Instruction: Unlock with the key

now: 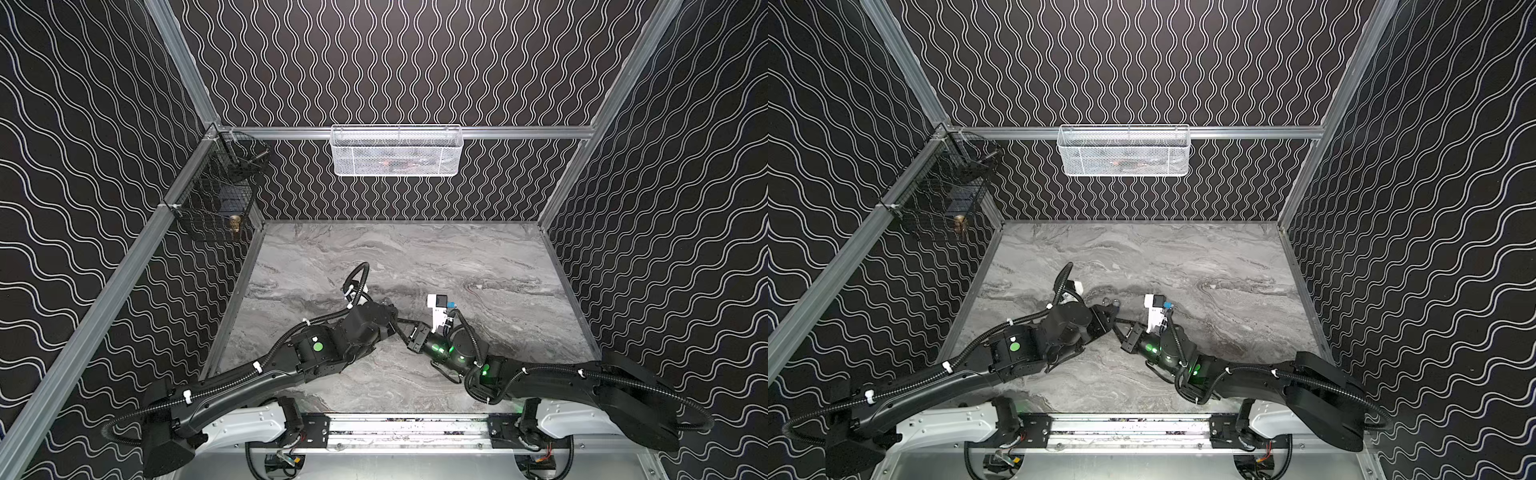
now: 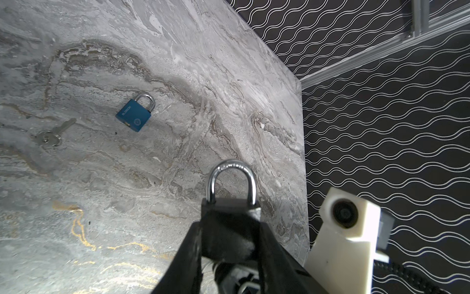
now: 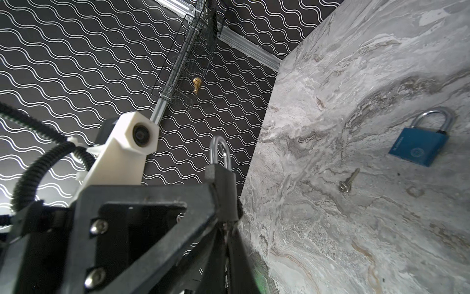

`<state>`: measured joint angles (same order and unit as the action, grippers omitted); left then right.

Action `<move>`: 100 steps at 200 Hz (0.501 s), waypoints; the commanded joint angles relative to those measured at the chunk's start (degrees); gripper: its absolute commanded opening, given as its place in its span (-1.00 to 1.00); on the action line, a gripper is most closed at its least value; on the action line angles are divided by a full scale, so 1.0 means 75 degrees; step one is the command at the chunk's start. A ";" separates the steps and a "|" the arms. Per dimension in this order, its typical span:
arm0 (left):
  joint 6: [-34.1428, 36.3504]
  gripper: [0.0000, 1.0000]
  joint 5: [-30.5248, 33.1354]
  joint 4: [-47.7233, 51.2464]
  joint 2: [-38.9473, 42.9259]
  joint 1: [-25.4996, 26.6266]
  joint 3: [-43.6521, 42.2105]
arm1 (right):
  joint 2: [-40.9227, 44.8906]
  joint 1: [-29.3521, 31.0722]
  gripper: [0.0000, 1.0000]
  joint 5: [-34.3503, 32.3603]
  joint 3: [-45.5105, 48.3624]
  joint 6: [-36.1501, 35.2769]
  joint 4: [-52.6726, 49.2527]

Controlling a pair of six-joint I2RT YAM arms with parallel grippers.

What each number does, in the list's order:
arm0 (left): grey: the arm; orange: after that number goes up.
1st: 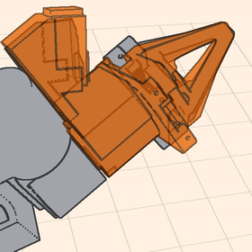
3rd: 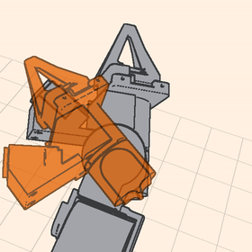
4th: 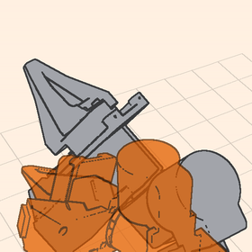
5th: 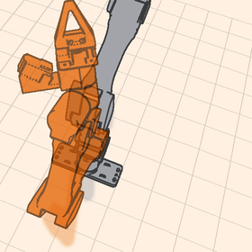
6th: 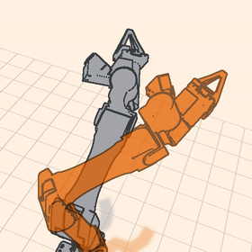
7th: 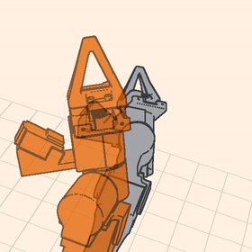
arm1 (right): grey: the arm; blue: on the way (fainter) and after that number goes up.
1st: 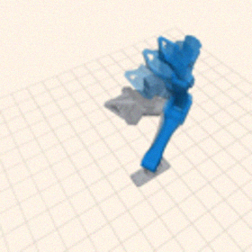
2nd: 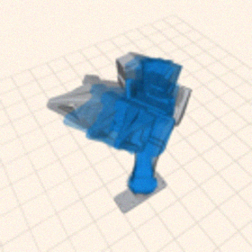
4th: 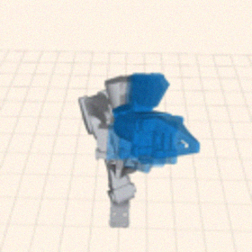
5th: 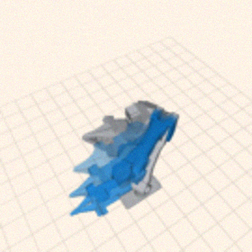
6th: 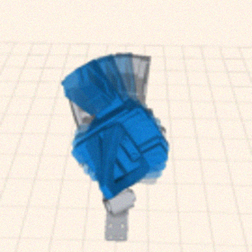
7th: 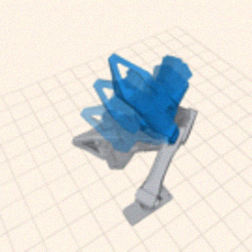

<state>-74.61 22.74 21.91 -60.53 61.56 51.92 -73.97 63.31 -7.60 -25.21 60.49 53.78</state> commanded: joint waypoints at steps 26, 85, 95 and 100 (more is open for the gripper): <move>-0.0220 -1.00 -0.0969 -0.1008 -0.0003 0.0040 -0.0191 | -0.0129 -0.0001 -1.00 0.0181 -0.0072 0.0402 0.1676; -0.0368 -1.00 -0.1248 -0.1249 0.0178 0.0065 -0.0334 | -0.0261 -0.0025 -1.00 0.0161 -0.0018 0.0585 0.2302; -0.0365 -1.00 -0.1336 -0.1320 0.0181 0.0065 -0.0326 | -0.0254 -0.0021 -1.00 0.0164 -0.0070 0.0621 0.2252; -0.0366 -1.00 -0.1383 -0.1359 0.0164 0.0065 -0.0316 | -0.0277 -0.0023 -1.00 0.0159 -0.0063 0.0695 0.2293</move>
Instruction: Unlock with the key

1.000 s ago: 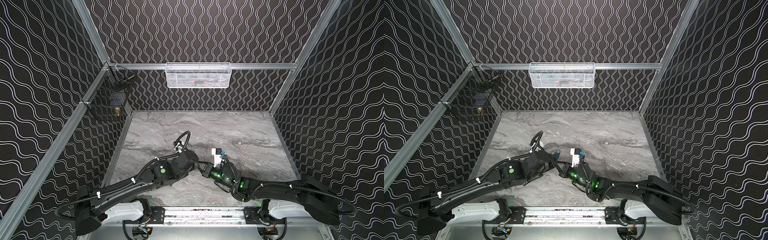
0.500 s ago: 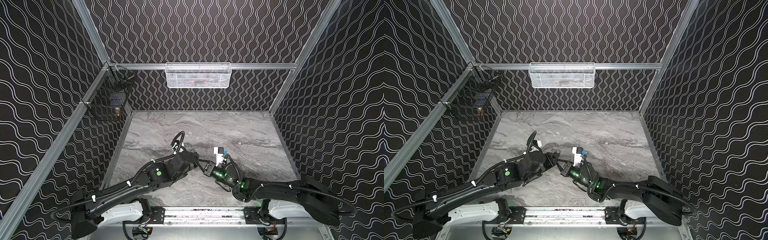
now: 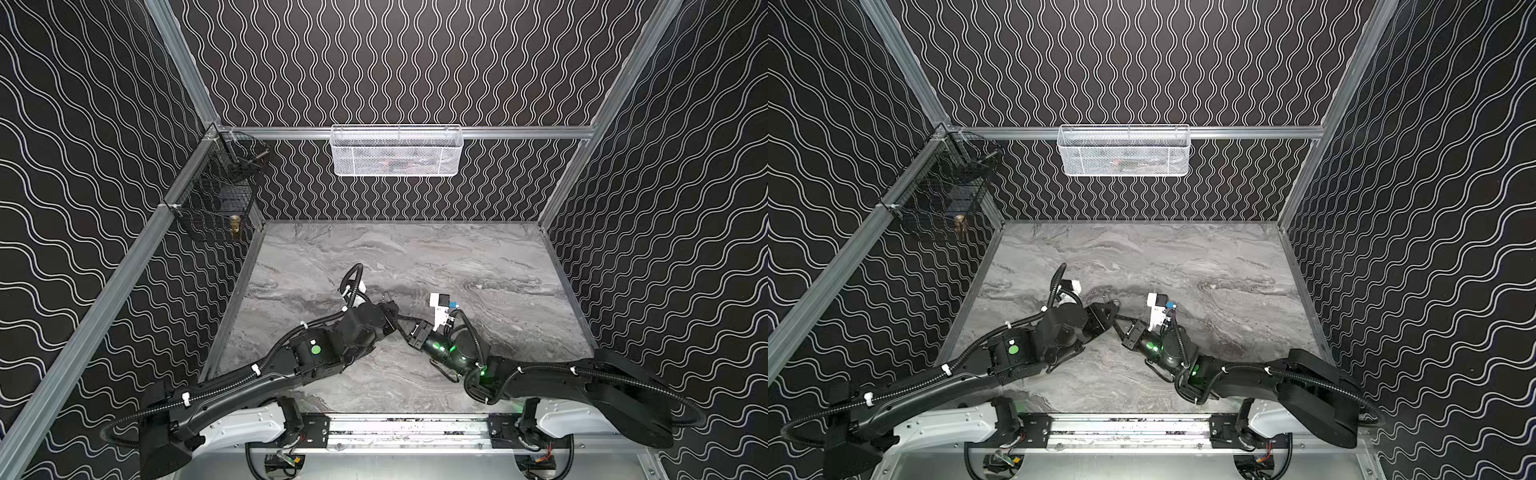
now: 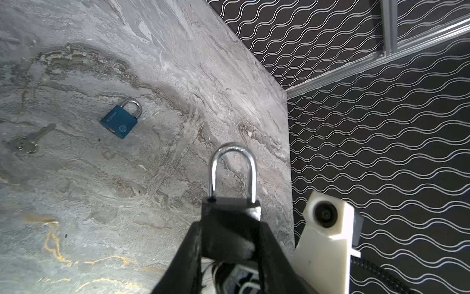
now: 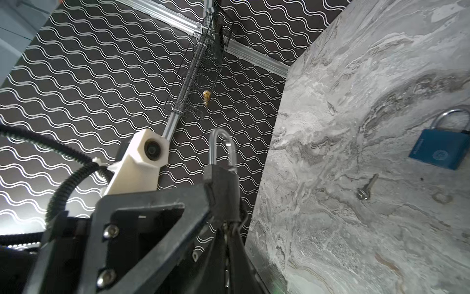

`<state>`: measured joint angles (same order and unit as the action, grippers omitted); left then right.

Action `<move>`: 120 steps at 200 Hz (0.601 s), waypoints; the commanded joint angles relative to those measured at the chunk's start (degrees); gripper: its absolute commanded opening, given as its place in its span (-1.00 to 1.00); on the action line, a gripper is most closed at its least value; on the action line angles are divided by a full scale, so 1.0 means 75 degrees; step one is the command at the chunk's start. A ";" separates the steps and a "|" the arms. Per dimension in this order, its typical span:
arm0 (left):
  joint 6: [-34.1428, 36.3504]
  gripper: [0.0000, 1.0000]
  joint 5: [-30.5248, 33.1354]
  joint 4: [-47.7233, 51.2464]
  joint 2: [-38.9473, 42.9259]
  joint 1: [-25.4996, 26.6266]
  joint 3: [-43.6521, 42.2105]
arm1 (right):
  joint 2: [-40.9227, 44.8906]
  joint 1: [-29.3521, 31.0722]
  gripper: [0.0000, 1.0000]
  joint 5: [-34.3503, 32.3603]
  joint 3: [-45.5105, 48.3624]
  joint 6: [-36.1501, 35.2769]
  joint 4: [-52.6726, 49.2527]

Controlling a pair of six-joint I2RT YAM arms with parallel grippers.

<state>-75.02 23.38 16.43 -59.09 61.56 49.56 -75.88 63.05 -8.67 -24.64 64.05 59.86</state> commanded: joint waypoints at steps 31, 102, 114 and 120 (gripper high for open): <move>-0.0231 -1.00 -0.1404 -0.0391 -0.0081 0.0064 0.0143 | 0.0016 -0.0027 -1.00 0.0391 -0.0248 0.0166 0.1379; 0.0490 -1.00 -0.0456 0.0670 0.0025 0.0054 0.0559 | 0.0132 -0.0027 -0.97 0.0640 -0.0570 -0.0697 -0.0443; 0.0587 -1.00 -0.0171 0.0919 0.0037 0.0045 0.0641 | 0.0166 -0.0021 -0.87 0.0597 -0.0519 -0.0766 -0.0603; 0.0612 -1.00 -0.0078 0.1070 0.0031 0.0036 0.0717 | 0.0169 -0.0027 -0.80 0.0583 -0.0481 -0.0810 -0.0626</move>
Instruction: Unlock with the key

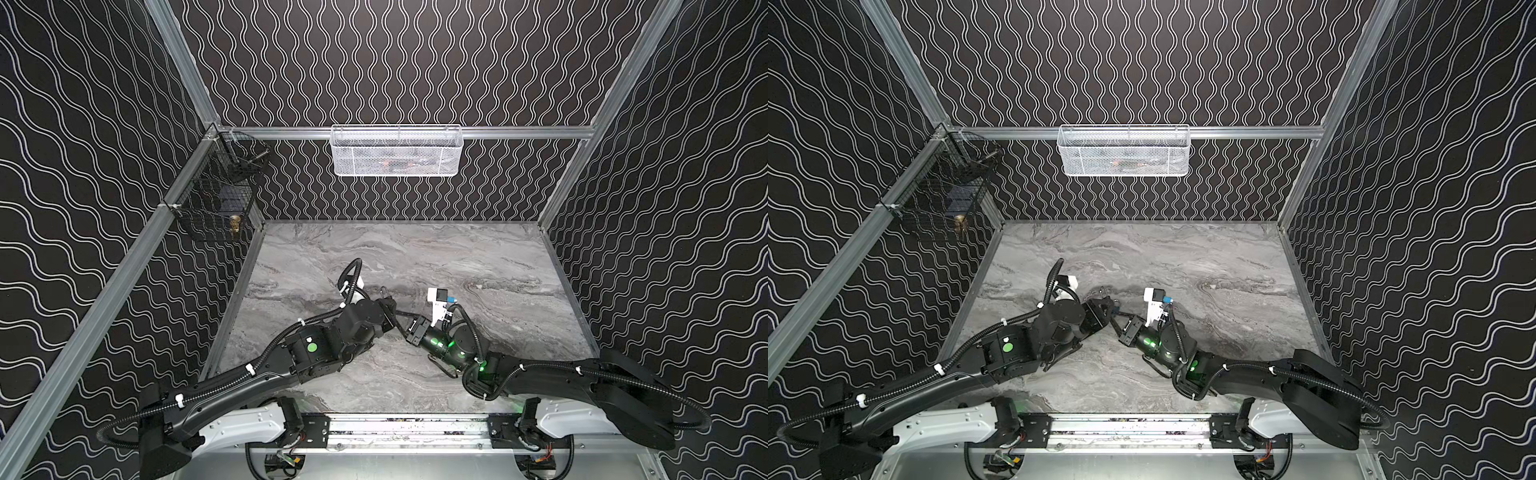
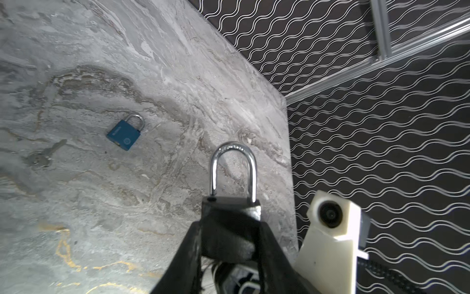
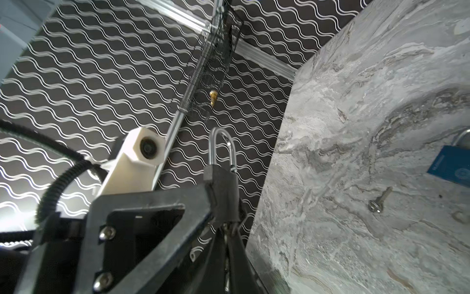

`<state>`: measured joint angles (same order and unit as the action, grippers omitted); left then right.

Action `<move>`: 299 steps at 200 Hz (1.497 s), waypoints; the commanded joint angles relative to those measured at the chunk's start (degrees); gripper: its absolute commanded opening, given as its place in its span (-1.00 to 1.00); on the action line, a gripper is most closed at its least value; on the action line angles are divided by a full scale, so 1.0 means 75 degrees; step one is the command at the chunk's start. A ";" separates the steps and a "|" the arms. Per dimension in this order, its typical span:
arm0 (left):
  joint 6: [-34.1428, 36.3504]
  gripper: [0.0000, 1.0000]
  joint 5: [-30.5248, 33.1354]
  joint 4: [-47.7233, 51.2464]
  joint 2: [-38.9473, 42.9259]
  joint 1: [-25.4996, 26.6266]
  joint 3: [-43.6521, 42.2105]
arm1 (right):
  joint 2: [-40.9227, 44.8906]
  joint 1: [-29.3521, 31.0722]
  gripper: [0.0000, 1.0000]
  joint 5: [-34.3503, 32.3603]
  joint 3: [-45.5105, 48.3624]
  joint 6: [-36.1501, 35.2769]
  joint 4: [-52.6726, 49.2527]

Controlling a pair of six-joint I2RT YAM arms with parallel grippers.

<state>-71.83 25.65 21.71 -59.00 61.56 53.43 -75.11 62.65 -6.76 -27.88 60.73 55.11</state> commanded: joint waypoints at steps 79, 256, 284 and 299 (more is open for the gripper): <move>0.0935 -1.00 0.0471 0.1121 -0.0073 -0.0085 0.0679 | 0.0847 0.0027 -0.28 0.0522 0.0044 -0.1021 -0.1444; 0.6325 -1.00 0.0140 -0.1574 0.2088 -0.0134 -0.2721 | 0.1440 -0.1630 0.49 0.1968 -0.3107 -0.3054 -0.9603; 0.7042 -1.00 -0.0003 -0.2450 0.1965 -0.0134 -0.3175 | 0.0831 -0.1637 0.52 0.2102 -0.4091 -0.3533 -1.0279; 0.7211 -1.00 0.0024 -0.2734 0.1841 -0.0134 -0.3249 | 0.0478 -0.1640 0.53 0.2191 -0.4553 -0.3710 -1.0526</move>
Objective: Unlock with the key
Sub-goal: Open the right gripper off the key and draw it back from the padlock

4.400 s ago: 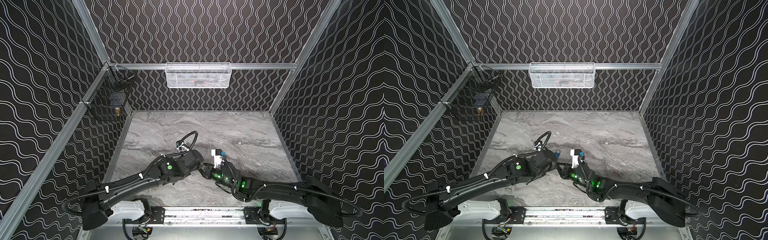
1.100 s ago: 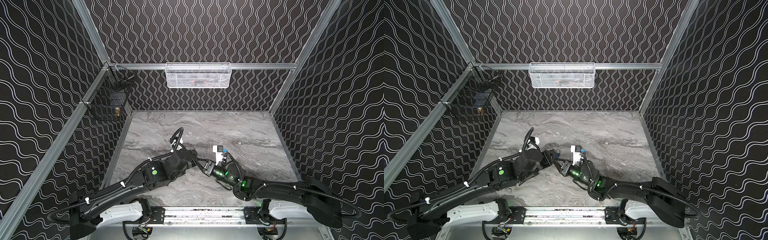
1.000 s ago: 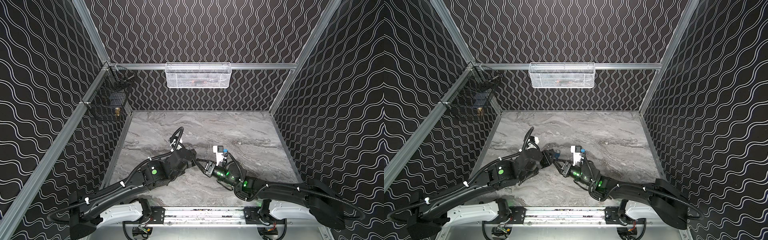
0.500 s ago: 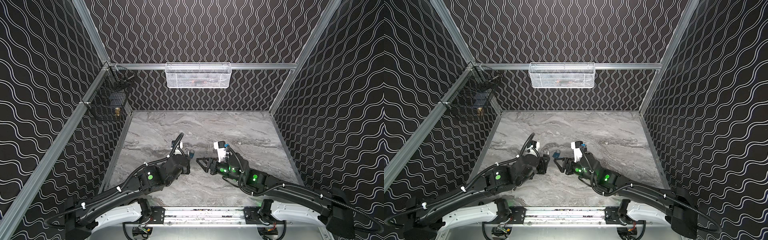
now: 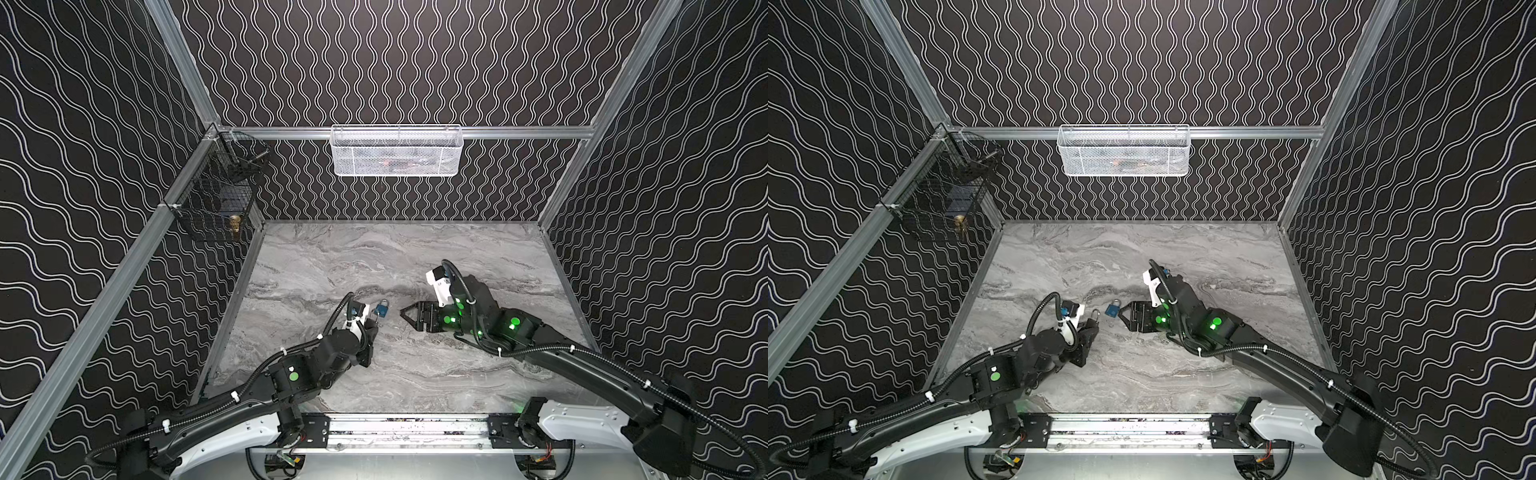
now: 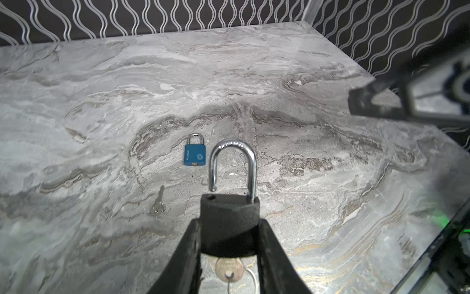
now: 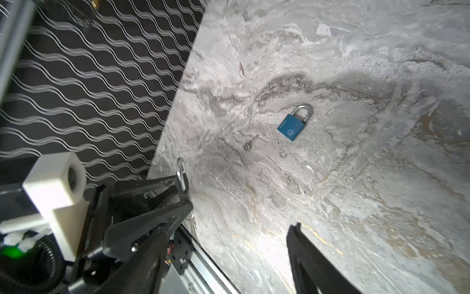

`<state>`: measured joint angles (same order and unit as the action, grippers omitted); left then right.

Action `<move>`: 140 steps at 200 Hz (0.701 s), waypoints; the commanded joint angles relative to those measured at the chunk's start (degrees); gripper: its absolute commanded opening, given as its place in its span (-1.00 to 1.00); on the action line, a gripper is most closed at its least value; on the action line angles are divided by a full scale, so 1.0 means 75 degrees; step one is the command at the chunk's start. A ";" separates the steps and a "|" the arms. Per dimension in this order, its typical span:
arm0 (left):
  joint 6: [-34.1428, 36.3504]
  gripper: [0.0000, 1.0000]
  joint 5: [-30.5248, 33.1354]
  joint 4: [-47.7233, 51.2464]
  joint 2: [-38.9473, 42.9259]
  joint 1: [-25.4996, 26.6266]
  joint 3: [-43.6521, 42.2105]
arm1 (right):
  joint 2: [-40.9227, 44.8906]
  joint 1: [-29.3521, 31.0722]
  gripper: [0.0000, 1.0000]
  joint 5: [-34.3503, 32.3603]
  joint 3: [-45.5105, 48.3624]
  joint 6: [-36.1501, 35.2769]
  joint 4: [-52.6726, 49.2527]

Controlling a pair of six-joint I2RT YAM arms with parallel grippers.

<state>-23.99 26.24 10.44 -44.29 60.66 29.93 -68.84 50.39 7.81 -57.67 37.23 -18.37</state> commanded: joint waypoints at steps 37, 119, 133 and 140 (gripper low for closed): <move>0.1149 -1.00 -0.0272 -0.1738 -0.0270 -0.0014 -0.0300 | -0.1336 0.0001 0.55 0.0032 -0.1699 -0.1100 -0.1559; 0.1266 -1.00 -0.0335 -0.1952 0.0085 -0.0014 -0.0563 | -0.2552 -0.0027 0.56 0.0027 -0.2933 -0.1529 -0.2207; 0.1263 -1.00 -0.0272 -0.1979 0.0015 -0.0014 -0.0546 | -0.2734 -0.0026 0.56 0.0084 -0.3123 -0.1610 -0.2352; 0.1275 -1.00 -0.0263 -0.1995 -0.0009 -0.0014 -0.0534 | -0.2822 -0.0028 0.56 0.0071 -0.3197 -0.1642 -0.2427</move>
<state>-16.08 23.62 -0.84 -43.94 60.66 25.80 -88.42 50.19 8.08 -79.59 26.81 -33.78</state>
